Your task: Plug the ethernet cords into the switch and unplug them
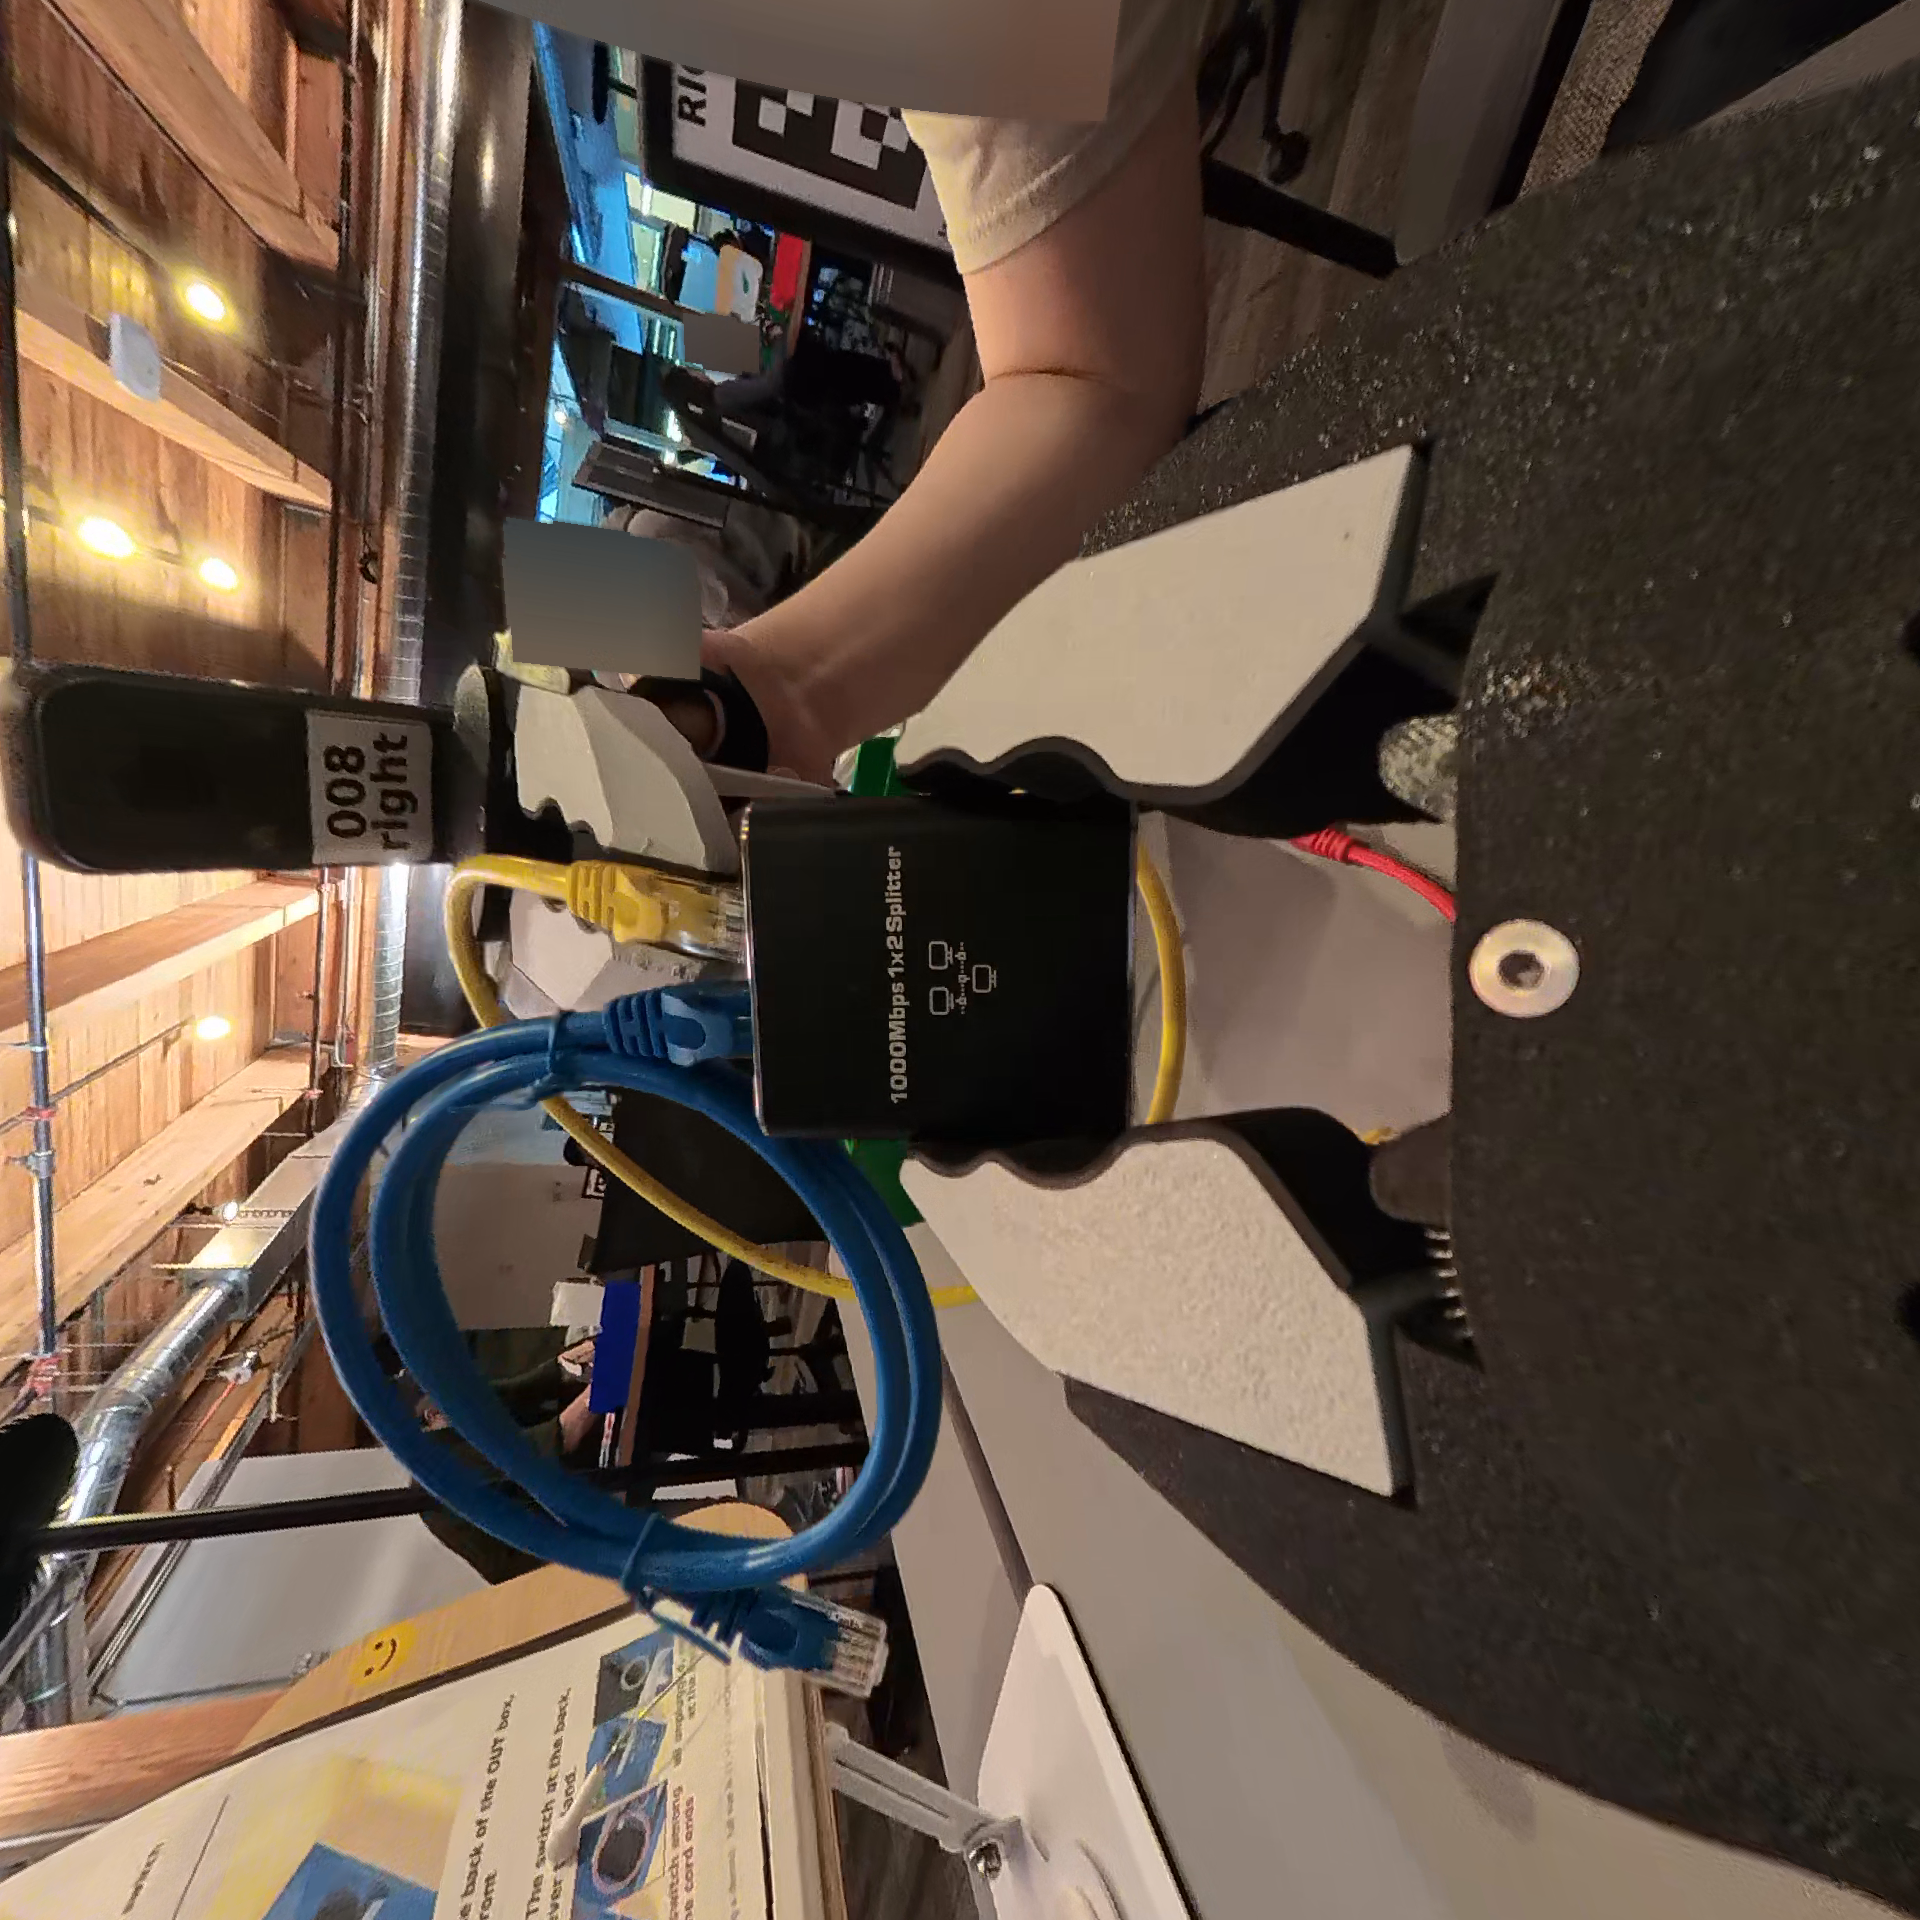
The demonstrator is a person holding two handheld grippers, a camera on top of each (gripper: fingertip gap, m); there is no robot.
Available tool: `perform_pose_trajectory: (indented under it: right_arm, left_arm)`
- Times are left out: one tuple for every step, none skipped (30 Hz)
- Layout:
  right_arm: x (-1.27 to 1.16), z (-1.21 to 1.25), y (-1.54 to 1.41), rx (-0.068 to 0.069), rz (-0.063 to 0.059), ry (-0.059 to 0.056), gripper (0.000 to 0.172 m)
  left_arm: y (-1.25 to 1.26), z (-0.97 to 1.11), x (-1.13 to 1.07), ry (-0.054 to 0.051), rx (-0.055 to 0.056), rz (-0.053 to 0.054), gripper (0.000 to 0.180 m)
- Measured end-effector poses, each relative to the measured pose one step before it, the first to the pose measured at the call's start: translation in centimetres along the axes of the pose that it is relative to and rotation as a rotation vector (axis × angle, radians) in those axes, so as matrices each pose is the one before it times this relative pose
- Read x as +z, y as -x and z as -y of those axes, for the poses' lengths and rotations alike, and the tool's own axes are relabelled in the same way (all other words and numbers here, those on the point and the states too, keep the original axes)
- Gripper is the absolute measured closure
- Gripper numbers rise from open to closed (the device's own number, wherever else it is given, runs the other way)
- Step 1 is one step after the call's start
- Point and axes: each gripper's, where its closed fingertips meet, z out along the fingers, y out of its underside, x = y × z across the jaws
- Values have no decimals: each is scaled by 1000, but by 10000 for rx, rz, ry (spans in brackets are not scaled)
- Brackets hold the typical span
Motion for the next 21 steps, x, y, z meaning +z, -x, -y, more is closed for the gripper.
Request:
perform_pose_trajectory:
  right_arm:
    - [-15,15,111,52,136,-55,159]
    - [-10,-35,15,48,90,-44,159]
    - [-24,-111,-43,-4,32,22,159]
    - [-23,-96,15,-101,19,29,159]
    - [-21,-86,38,-166,6,26,159]
    - [48,-143,159,-111,106,58,159]
    - [83,-76,109,-89,102,-11,159]
    - [17,-25,143,-159,112,-46,159]
    - [-29,-68,51,-204,40,-20,159]
    - [-57,-170,26,-37,61,51,159]
    - [-44,-159,19,69,61,66,159]
    - [-28,-156,-6,27,-13,111,159]
    - [-8,-211,10,-56,-48,174,159]
    - [-15,-193,62,-34,-32,188,158]
    - [-27,-166,71,21,-23,180,158]
    - [-11,-197,81,-97,-57,189,158]
    - [34,-171,97,-179,-68,169,158]
    - [141,-78,241,-84,59,95,158]
    - [188,-18,198,4,63,56,158]
    - [141,-210,-53,-67,-122,220,158]
    - [46,-54,-6,-100,-106,101,158]
  left_arm:
    - [-91,49,-4,-42,44,-8,117]
    - [-9,-2,-8,7,166,74,117]
    - [54,-53,-14,69,256,142,117]
    - [89,-76,-10,99,250,133,117]
    - [79,-78,11,83,139,101,117]
    - [13,-24,30,37,69,65,118]
    - [-80,-81,67,64,48,27,117]
    - [-98,-45,53,-1,98,16,117]
    - [-60,-37,24,21,107,18,117]
    - [-18,-108,33,99,143,46,118]
    - [-7,-118,28,102,176,44,118]
    - [8,-123,23,129,148,17,118]
    - [29,-188,26,194,202,42,118]
    - [11,-221,51,218,288,73,118]
    - [-13,-205,65,207,267,67,118]
    - [-76,-228,91,209,162,26,118]
    - [-80,-251,119,212,120,11,118]
    - [-138,-228,122,174,126,-3,118]
    - [-185,-189,138,142,51,-44,118]
    - [-43,-290,148,178,-36,20,118]
    - [-59,-206,120,52,-155,-54,118]
